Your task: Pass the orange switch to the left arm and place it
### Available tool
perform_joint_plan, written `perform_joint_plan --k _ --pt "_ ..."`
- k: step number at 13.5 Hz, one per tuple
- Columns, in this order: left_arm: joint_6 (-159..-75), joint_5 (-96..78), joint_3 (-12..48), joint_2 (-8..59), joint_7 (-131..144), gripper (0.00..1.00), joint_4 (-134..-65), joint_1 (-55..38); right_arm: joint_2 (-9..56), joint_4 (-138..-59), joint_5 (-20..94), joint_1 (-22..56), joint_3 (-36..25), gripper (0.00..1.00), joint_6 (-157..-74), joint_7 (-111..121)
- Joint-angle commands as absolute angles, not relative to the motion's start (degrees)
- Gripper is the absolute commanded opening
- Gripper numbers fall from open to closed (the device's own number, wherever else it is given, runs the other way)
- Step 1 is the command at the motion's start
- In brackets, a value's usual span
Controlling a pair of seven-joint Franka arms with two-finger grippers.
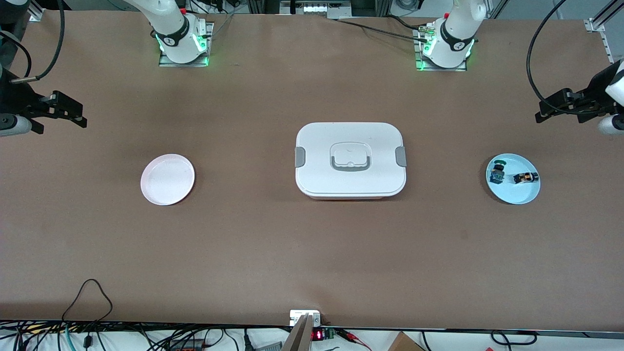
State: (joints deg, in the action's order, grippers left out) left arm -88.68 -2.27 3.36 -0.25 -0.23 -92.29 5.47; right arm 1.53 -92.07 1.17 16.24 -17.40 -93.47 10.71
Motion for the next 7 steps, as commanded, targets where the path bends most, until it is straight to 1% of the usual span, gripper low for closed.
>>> perform_joint_plan --k 1,3,4,6,7 --pt "-92.37 -1.14 3.78 -4.39 0.53 1.0 -98.18 5.54 1.76 -91.14 1.41 15.73 -17.14 1.0 -92.64 11.51" --pt "-90.19 -1.49 3.08 -3.96 0.61 1.0 -96.95 5.36 1.67 -91.14 1.41 15.73 -17.14 1.0 -92.64 11.51" --pt "-88.87 -1.67 1.6 -3.09 0.62 1.0 -94.59 4.4 1.67 -91.14 1.41 15.73 -17.14 1.0 -92.64 11.51" --pt "-88.51 -1.67 -1.75 -2.37 0.35 1.0 -93.61 1.33 1.67 -91.14 1.41 15.73 -17.14 1.0 -92.64 11.51" --pt "-88.51 -1.67 -1.84 -2.29 0.35 1.0 -93.52 1.06 1.67 -91.14 1.41 15.73 -17.14 1.0 -92.64 11.51"
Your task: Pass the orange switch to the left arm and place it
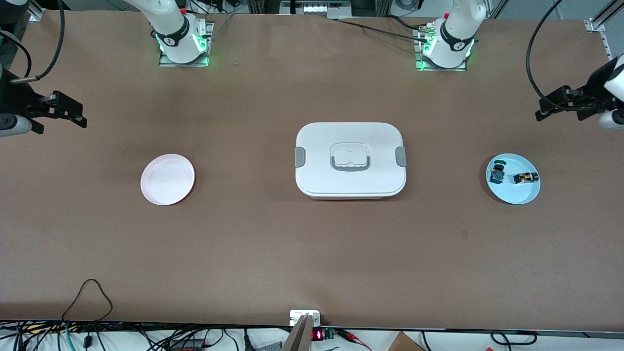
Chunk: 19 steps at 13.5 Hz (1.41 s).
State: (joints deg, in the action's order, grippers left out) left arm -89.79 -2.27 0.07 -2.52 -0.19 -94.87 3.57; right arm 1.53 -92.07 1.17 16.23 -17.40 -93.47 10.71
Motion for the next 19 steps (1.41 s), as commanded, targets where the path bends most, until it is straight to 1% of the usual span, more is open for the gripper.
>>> perform_joint_plan --k 1,6,19 --pt "-88.51 -1.58 -1.76 -2.2 0.26 1.0 -93.34 0.97 1.76 -91.14 1.41 15.73 -17.14 1.0 -92.64 11.51" --pt "-88.68 -1.58 -1.41 0.09 -0.26 1.0 -93.08 1.05 1.67 -91.14 1.41 15.73 -17.14 1.0 -92.64 11.6" --pt "-88.68 -1.23 -0.88 -1.06 -0.35 1.0 -93.08 1.23 1.67 -91.14 1.41 15.73 -17.14 1.0 -92.64 11.51"
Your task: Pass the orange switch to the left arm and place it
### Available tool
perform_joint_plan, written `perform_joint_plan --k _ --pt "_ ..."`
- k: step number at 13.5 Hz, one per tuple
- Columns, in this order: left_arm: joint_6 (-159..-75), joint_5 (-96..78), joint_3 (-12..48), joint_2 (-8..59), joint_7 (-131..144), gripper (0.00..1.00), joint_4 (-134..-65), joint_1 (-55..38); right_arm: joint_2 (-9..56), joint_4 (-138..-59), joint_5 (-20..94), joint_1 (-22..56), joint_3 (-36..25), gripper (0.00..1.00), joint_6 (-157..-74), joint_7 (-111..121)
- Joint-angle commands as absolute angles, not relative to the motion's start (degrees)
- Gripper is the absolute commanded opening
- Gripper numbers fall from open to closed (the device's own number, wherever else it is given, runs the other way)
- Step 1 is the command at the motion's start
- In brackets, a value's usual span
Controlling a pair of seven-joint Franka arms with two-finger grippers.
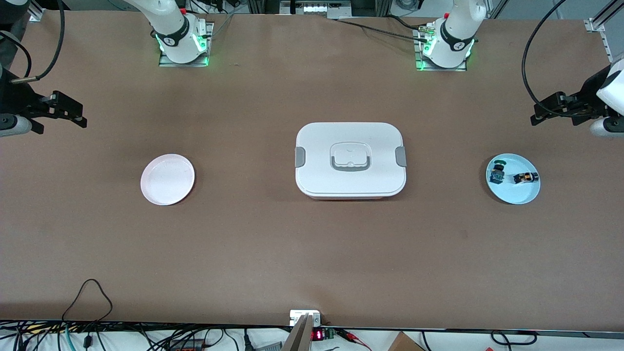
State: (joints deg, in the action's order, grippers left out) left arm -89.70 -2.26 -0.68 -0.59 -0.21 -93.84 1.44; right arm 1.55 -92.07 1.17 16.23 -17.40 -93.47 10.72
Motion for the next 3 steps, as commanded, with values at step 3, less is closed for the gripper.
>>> perform_joint_plan --k 3 --pt "-88.51 -1.14 -1.05 -1.23 -0.53 1.0 -93.08 1.4 1.67 -91.14 1.41 15.65 -17.14 1.0 -92.64 11.6"
